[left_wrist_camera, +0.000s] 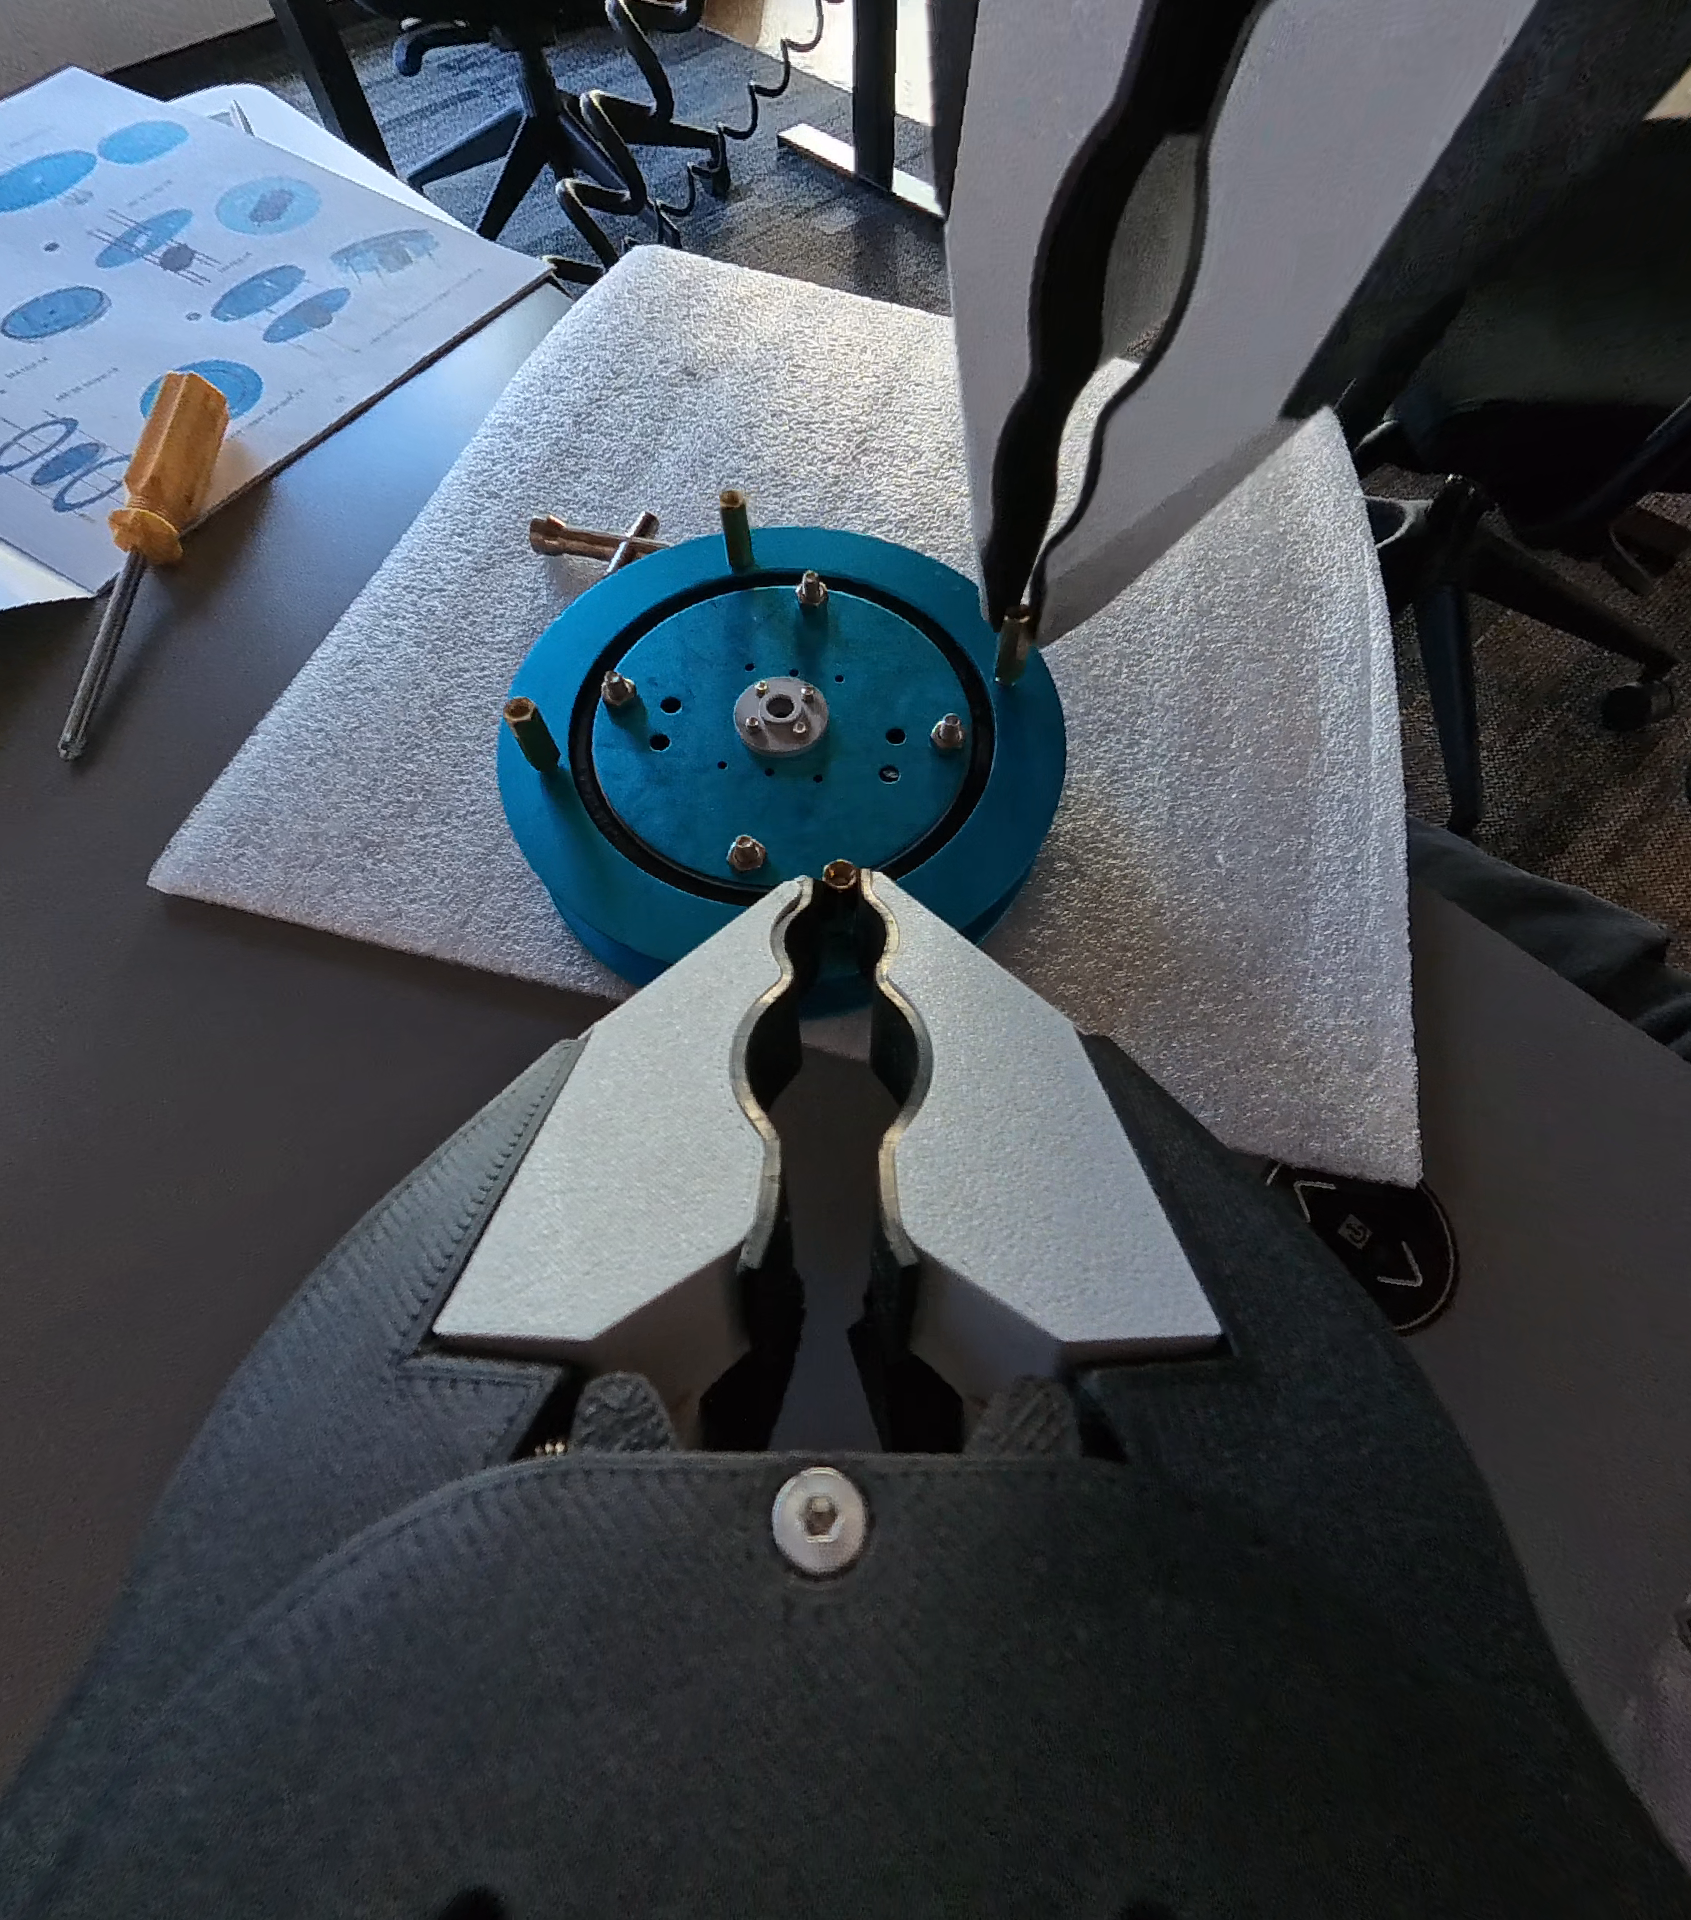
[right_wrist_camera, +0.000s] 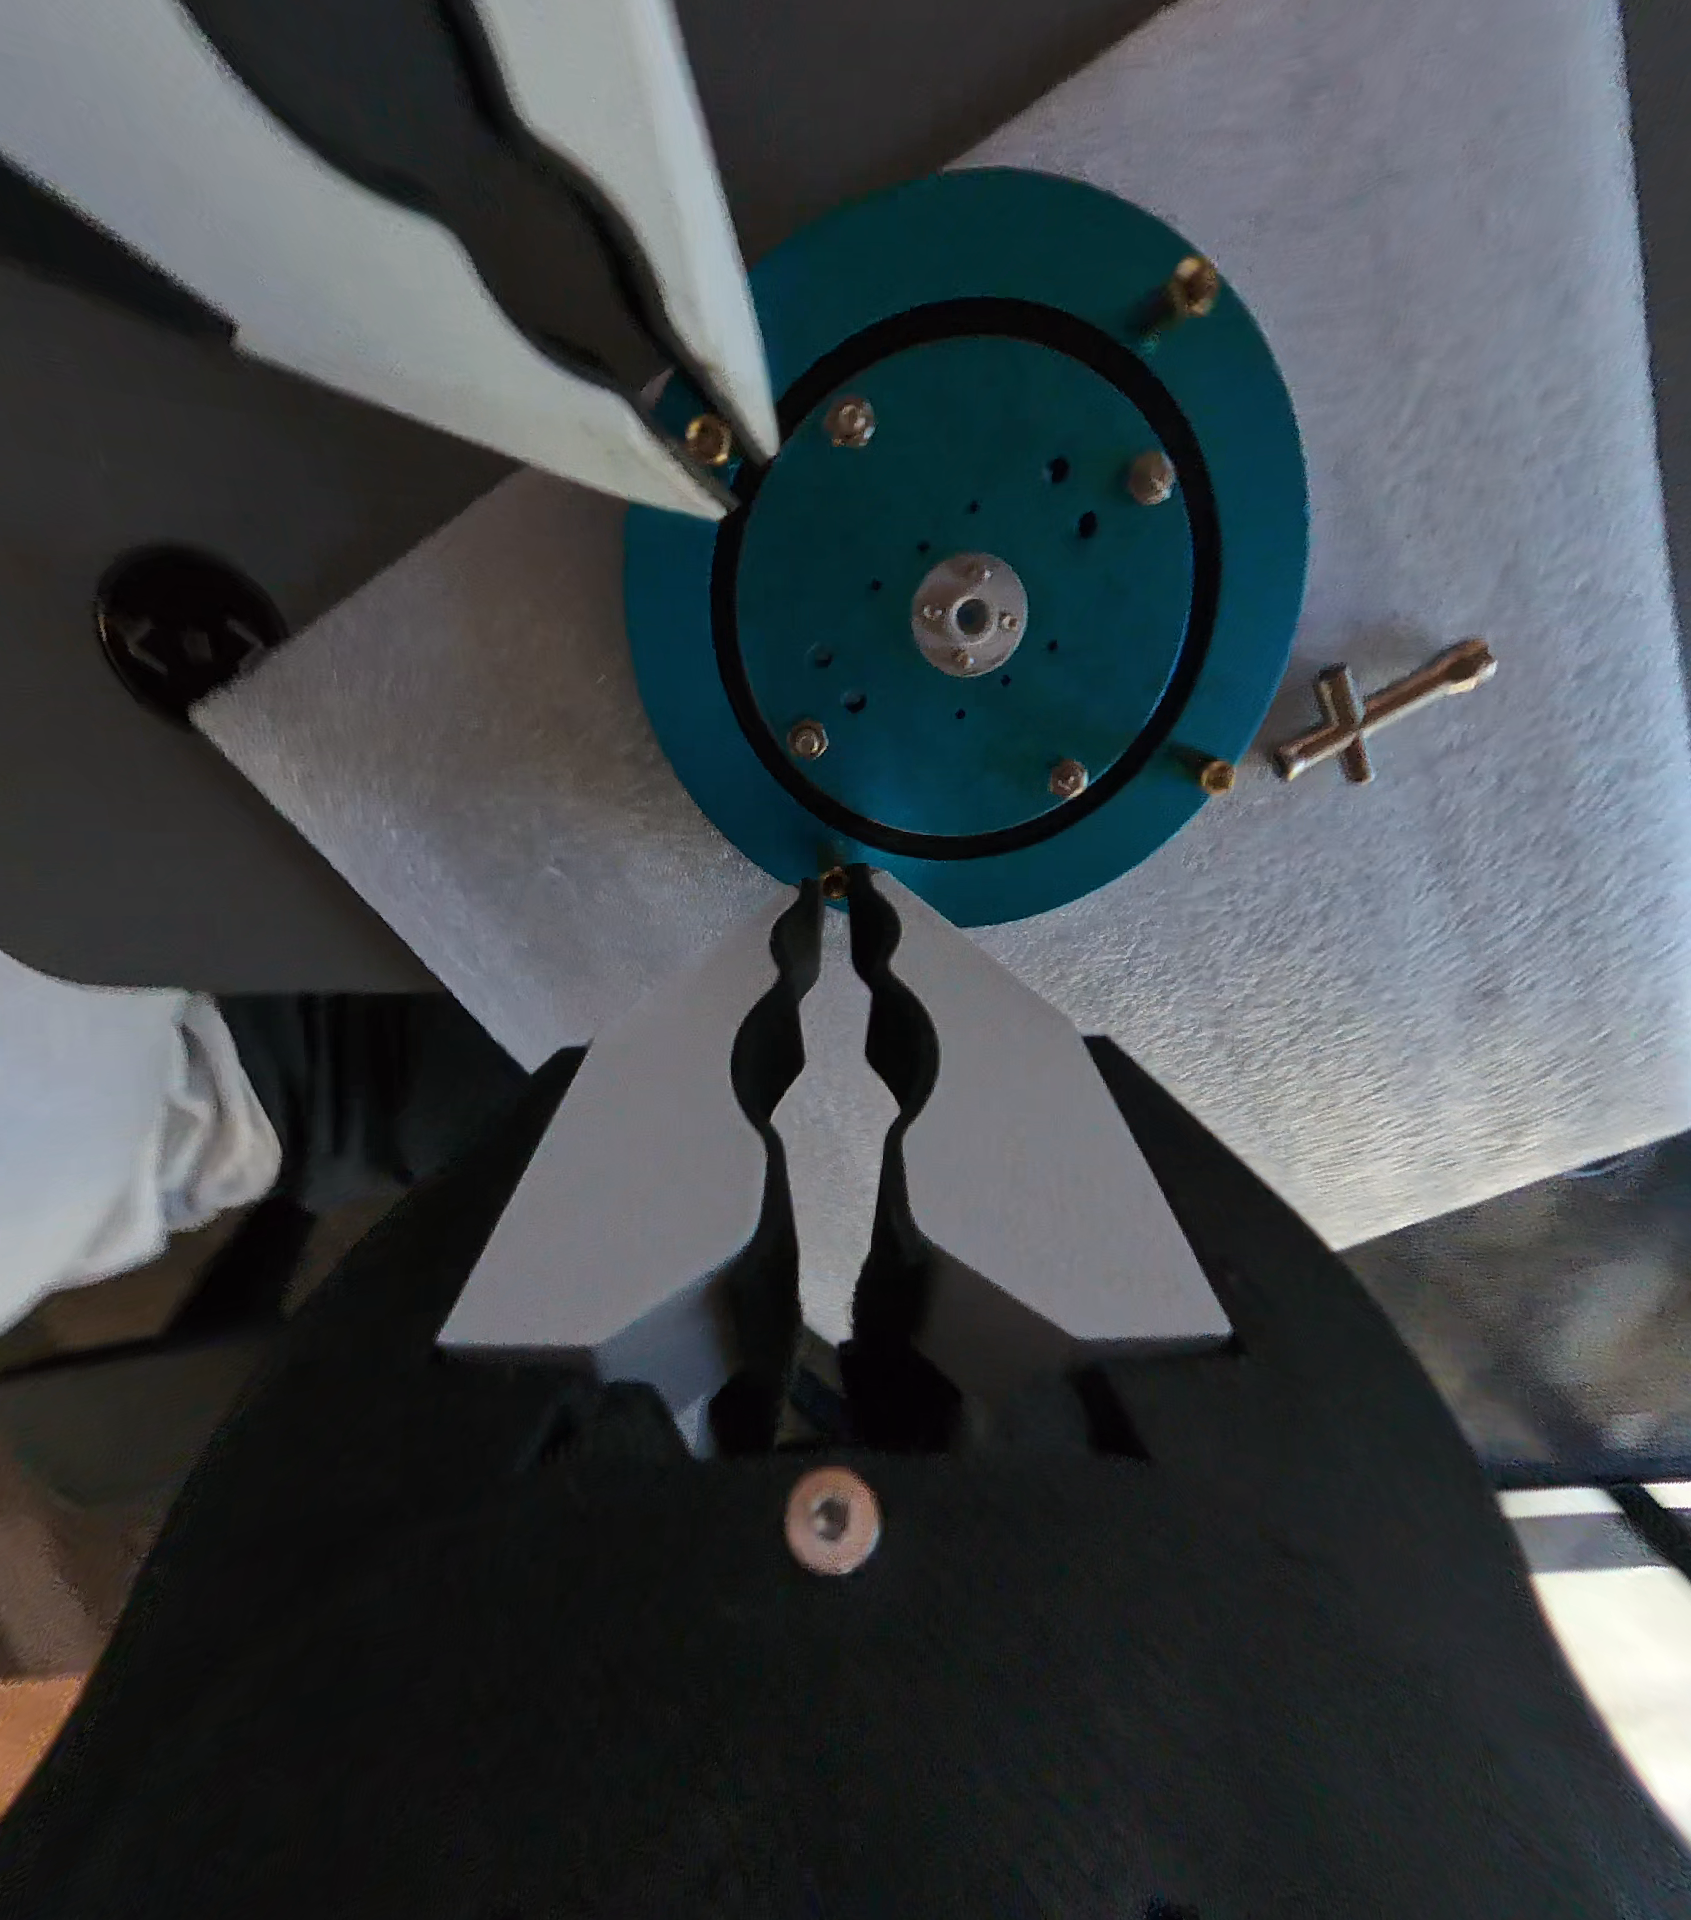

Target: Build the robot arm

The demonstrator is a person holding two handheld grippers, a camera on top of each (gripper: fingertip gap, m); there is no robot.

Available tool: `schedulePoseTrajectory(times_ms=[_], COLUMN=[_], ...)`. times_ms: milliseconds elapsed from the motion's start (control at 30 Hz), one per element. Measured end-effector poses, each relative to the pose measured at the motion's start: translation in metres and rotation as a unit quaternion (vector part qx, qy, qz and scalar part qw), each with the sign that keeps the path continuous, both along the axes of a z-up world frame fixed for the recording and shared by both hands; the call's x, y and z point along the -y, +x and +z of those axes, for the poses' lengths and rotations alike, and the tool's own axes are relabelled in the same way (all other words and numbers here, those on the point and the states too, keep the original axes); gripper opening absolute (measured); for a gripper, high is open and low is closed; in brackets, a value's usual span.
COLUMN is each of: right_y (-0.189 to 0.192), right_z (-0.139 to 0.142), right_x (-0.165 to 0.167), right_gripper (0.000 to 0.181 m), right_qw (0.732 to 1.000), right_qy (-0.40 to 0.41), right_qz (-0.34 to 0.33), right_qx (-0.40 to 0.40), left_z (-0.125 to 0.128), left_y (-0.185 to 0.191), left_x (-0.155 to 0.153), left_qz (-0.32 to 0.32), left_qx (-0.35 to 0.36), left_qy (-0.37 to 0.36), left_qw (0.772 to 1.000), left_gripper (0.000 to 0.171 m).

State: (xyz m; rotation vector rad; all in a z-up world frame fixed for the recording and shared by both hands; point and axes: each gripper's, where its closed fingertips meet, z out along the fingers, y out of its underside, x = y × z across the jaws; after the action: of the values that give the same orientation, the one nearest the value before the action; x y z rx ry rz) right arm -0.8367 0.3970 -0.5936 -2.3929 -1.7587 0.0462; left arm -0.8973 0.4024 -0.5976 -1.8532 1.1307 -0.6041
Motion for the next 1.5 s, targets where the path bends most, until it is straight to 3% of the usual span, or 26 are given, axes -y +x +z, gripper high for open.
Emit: schedulePoseTrajectory(times_ms=[100, 200, 267, 367, 433, 533, 633, 700, 800, 1033, 1167, 1300, 1433, 1500], right_y=[-0.001, 0.002, 0.002, 0.002, 0.001, 0.0, -0.006, -0.007, -0.004, -0.002, -0.002, 0.0, 0.0, -0.001], right_z=[0.0, -0.001, -0.001, -0.001, 0.0, 0.005, 0.011, 0.013, 0.006, -0.002, -0.004, -0.005, -0.006, -0.007], right_x=[0.0, 0.001, -0.001, -0.003, -0.001, 0.002, 0.002, -0.003, 0.001, 0.001, 0.001, 0.004, 0.001, 0.002], right_gripper=[0.004, 0.005, 0.005, 0.006, 0.006, 0.025, 0.018, 0.01, 0.013, 0.005, 0.005, 0.005, 0.006, 0.006], right_qw=[0.993, 0.954, 0.935, 0.938, 0.954, 0.989, 0.997, 0.994, 0.997, 0.998, 0.998, 0.948, 0.942, 0.96], right_qy=[-0.003, -0.024, -0.008, 0.032, 0.025, 0.014, 0.067, 0.087, 0.037, 0.013, -0.021, -0.043, -0.001, 0.007], right_qz=[-0.114, -0.292, -0.347, -0.339, -0.292, -0.147, 0.029, 0.069, 0.063, 0.055, -0.064, -0.313, -0.333, -0.279], right_qx=[-0.035, -0.07, -0.077, -0.071, -0.067, -0.029, 0.006, 0.023, 0.03, 0.026, 0.003, -0.036, -0.04, -0.033], left_z=[0.0, 0.0, 0.0, 0.0, 0.0, 0.0, 0.0, 0.0, 0.0, 0.0, 0.0, 0.0, 0.0, 0.0], left_y=[0.0, 0.001, 0.001, 0.001, 0.001, 0.001, 0.001, 0.001, 0.001, 0.0, 0.0, 0.0, 0.0, 0.0], left_x=[0.0, 0.0, 0.0, 0.0, 0.0, 0.0, 0.0, 0.0, 0.0, -0.001, -0.001, 0.0, 0.0, 0.0], left_qz=[0.001, 0.001, 0.001, 0.002, 0.001, 0.0, -0.001, -0.001, -0.001, 0.0, 0.0, 0.0, 0.001, 0.0], left_qx=[-0.002, -0.003, -0.003, -0.003, -0.001, -0.003, 0.0, 0.003, 0.003, 0.004, 0.004, 0.001, 0.001, 0.002], left_qy=[0.004, 0.005, 0.007, 0.006, 0.003, 0.005, 0.0, -0.005, -0.005, -0.007, -0.007, -0.002, -0.003, -0.003], left_qw=[1.0, 1.0, 1.0, 1.0, 1.0, 1.0, 1.0, 1.0, 1.0, 1.0, 1.0, 1.0, 1.0, 1.0], left_gripper=[0.005, 0.005, 0.004, 0.005, 0.004, 0.004, 0.005, 0.005, 0.005, 0.005, 0.004, 0.005, 0.005, 0.005])
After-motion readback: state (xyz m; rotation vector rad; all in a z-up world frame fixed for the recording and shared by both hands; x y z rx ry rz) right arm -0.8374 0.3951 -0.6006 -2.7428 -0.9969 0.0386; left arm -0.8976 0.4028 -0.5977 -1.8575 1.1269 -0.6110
